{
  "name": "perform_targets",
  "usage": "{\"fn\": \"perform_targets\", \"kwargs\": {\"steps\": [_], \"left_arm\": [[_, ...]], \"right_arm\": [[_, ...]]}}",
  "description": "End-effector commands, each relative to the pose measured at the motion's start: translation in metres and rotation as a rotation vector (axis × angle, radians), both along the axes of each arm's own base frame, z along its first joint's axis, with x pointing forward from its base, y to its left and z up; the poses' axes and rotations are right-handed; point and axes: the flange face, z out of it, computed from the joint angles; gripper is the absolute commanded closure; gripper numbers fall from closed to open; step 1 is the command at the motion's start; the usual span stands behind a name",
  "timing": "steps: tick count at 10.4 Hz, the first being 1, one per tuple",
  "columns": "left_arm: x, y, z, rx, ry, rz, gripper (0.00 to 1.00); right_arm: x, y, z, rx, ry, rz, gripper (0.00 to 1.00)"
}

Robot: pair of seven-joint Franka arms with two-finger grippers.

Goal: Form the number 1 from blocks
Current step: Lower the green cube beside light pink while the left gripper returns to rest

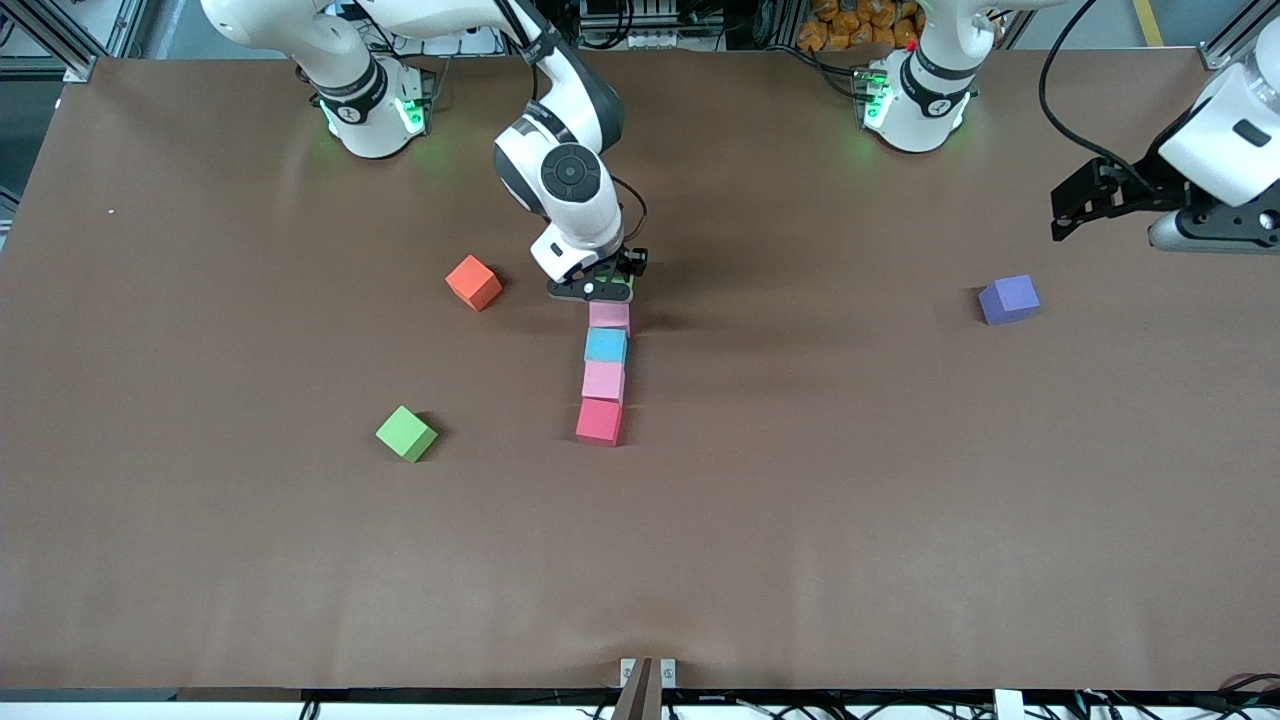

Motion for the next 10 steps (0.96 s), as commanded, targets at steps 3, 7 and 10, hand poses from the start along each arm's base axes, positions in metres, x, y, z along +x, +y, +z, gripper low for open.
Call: {"fn": "perform_targets", "kwargs": {"steps": [3, 7, 10], "left_arm": [[0.003, -0.011, -0.007, -0.038, 0.05, -0.037, 0.0], [0.008, -0.011, -0.016, -0.038, 0.067, -0.035, 0.0], [0.009, -0.007, -0.016, -0.026, 0.065, -0.034, 0.0]], "right_arm": [[0.008, -0.001, -0.002, -0.027, -0.018, 0.028, 0.38], [0.011, 0.0, -0.001, -0.019, -0.027, 0.023, 0.0], [0.021, -0.004, 0.017, -0.004, -0.043, -0.003, 0.0]]}}
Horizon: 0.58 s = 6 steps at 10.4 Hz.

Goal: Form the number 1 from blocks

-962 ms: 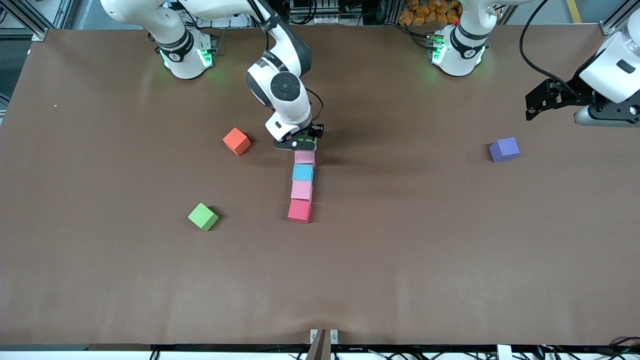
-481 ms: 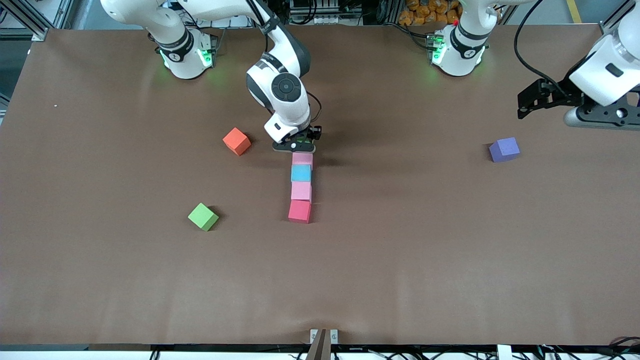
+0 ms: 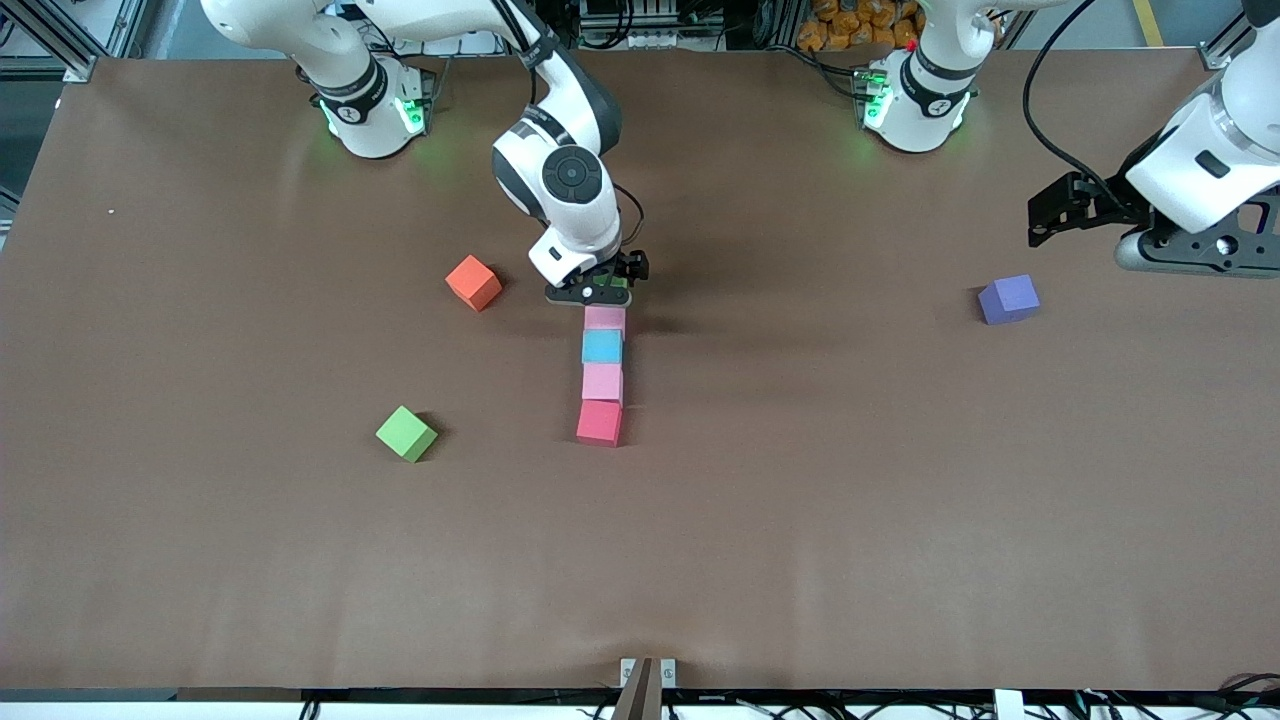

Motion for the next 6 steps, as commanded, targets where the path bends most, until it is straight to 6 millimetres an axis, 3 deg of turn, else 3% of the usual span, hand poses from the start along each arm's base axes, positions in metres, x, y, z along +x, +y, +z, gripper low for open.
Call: {"fn": "perform_targets", "kwargs": {"steps": [1, 4, 6], "left_arm": [[0.0, 0.004, 0.008, -0.009, 0.002, -0.016, 0.0], [-0.002, 0.005, 0.01, -0.003, -0.002, -0.014, 0.0], [-0.001, 0.005, 0.011, -0.004, -0.005, -0.014, 0.0]], "right_arm": [[0.029, -0.018, 0.043, 0.033, -0.04, -0.054, 0.0], [0.078, -0.095, 0.138, 0.06, -0.069, -0.186, 0.0], [0.101, -0.145, 0.185, 0.011, -0.177, -0.187, 0.0]]}}
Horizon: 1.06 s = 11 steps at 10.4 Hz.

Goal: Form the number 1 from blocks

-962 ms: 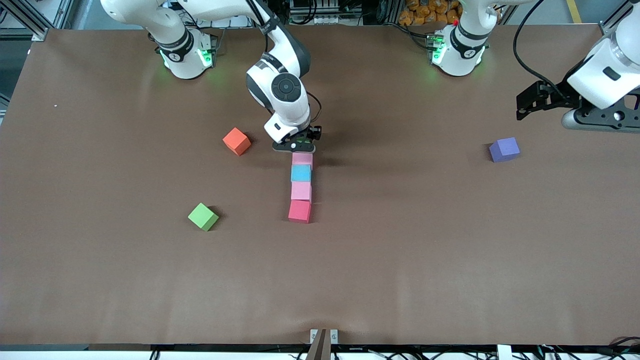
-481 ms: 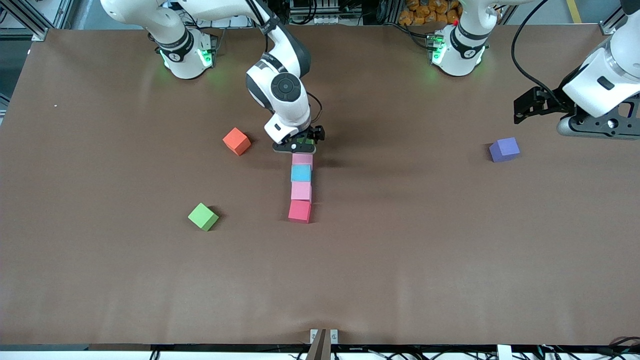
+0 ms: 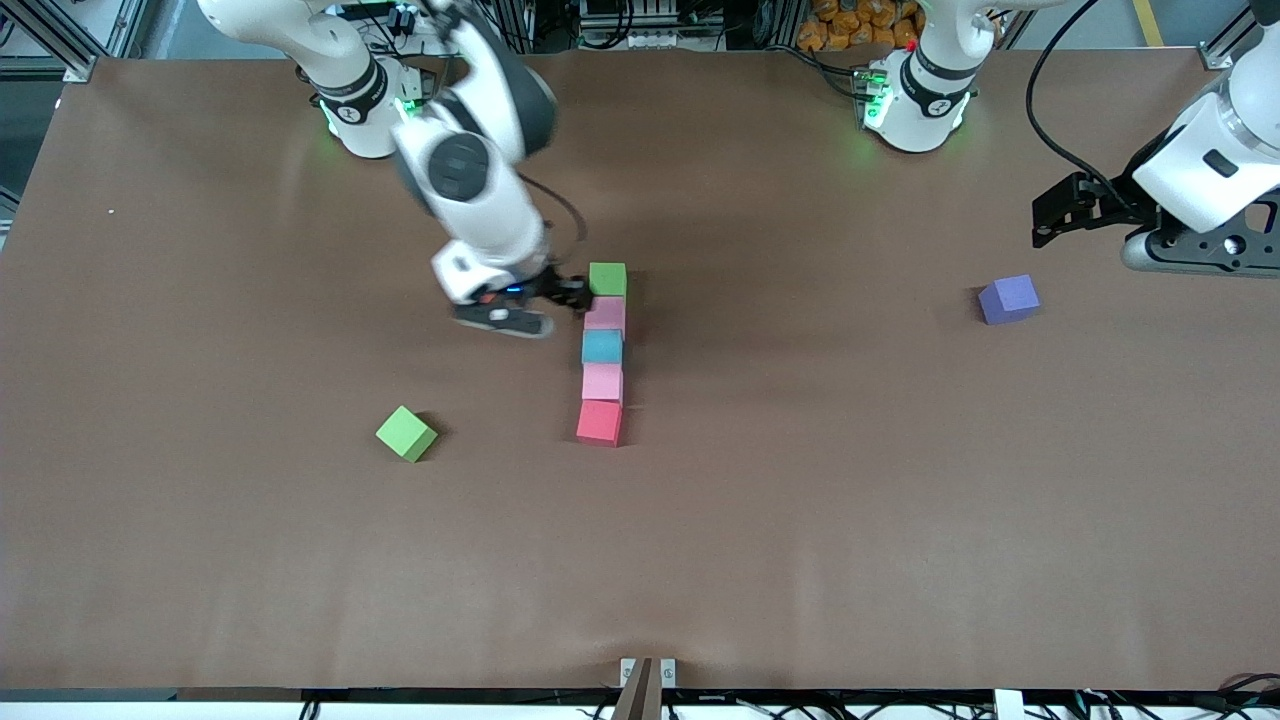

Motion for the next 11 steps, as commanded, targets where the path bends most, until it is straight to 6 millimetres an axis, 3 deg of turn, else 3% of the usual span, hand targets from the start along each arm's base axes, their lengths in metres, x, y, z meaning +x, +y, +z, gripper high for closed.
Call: {"fn": "perform_targets", "kwargs": {"steps": [1, 5, 6, 8, 10, 11], "left_arm": [[-0.001, 0.002, 0.006, 0.0, 0.002, -0.021, 0.0], [0.004, 0.008, 0.01, 0.029, -0.039, -0.015, 0.0], [0.008, 0.012, 0.014, 0.025, -0.076, 0.003, 0.0], [0.008, 0.012, 0.019, 0.022, -0.1, 0.009, 0.0], [0.007, 0.009, 0.02, 0.024, -0.103, 0.006, 0.0], [0.006, 0.009, 0.021, 0.02, -0.103, 0.007, 0.0]], "right_arm": [[0.007, -0.047, 0.046, -0.063, -0.085, -0.005, 0.0], [0.056, -0.149, 0.137, -0.106, -0.135, 0.076, 0.0], [0.073, -0.2, 0.156, -0.131, -0.14, 0.161, 0.0], [0.085, -0.257, 0.176, -0.15, -0.142, 0.26, 0.0], [0.089, -0.295, 0.201, -0.167, -0.139, 0.29, 0.0], [0.088, -0.323, 0.203, -0.164, -0.1, 0.306, 0.0]]}}
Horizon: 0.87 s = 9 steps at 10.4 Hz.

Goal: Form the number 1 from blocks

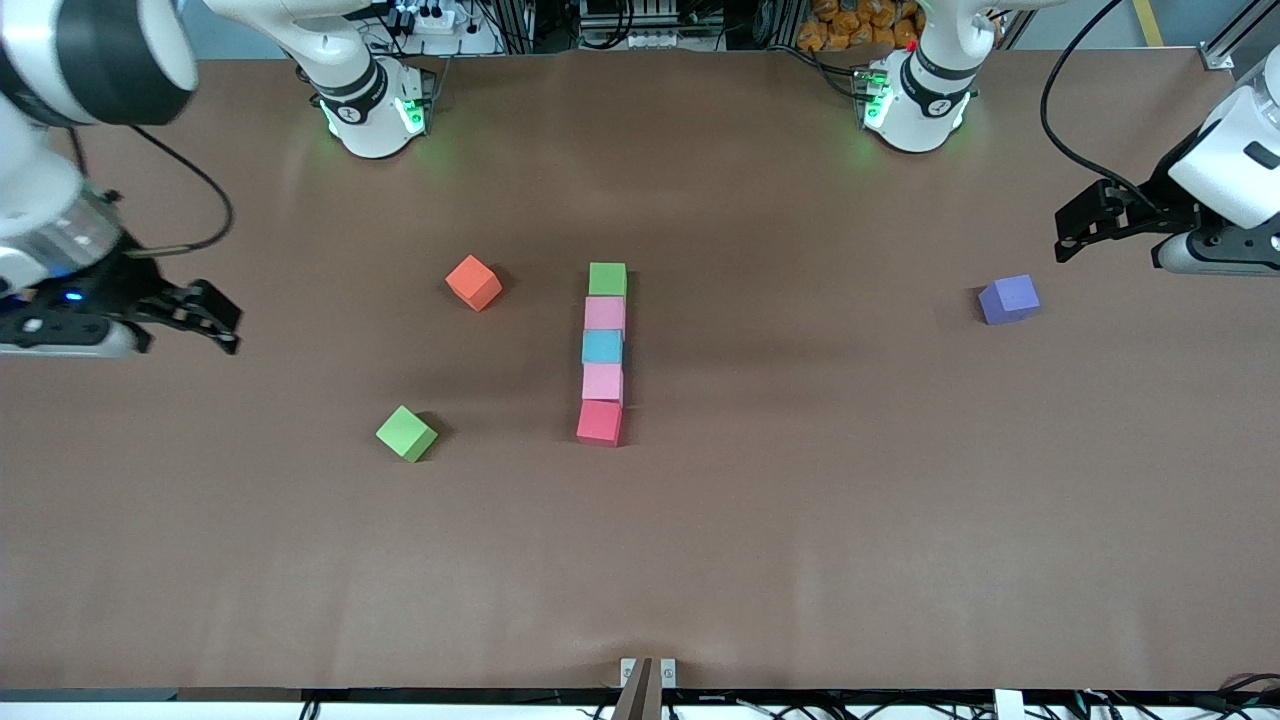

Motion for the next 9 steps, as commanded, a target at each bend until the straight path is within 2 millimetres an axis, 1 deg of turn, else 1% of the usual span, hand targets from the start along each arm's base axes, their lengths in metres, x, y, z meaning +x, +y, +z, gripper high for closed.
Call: {"fn": "perform_targets", "kwargs": {"steps": [1, 2, 4, 7, 9], "left_arm": [[-0.002, 0.0, 0.007, 0.016, -0.019, -0.009, 0.0], [-0.002, 0.0, 0.007, 0.019, -0.019, -0.008, 0.0], [-0.002, -0.001, 0.007, 0.019, -0.019, -0.01, 0.0], [-0.002, 0.0, 0.007, 0.02, -0.018, -0.01, 0.0], [-0.002, 0.0, 0.007, 0.02, -0.019, -0.01, 0.0]], "right_arm": [[0.003, -0.051, 0.016, 0.04, 0.046, 0.002, 0.0], [0.003, -0.063, 0.018, 0.069, 0.077, -0.019, 0.0], [-0.002, -0.065, 0.02, 0.07, 0.12, -0.026, 0.0], [-0.009, -0.065, 0.018, 0.07, 0.167, -0.035, 0.0], [-0.01, -0.065, 0.018, 0.07, 0.17, -0.035, 0.0]]}}
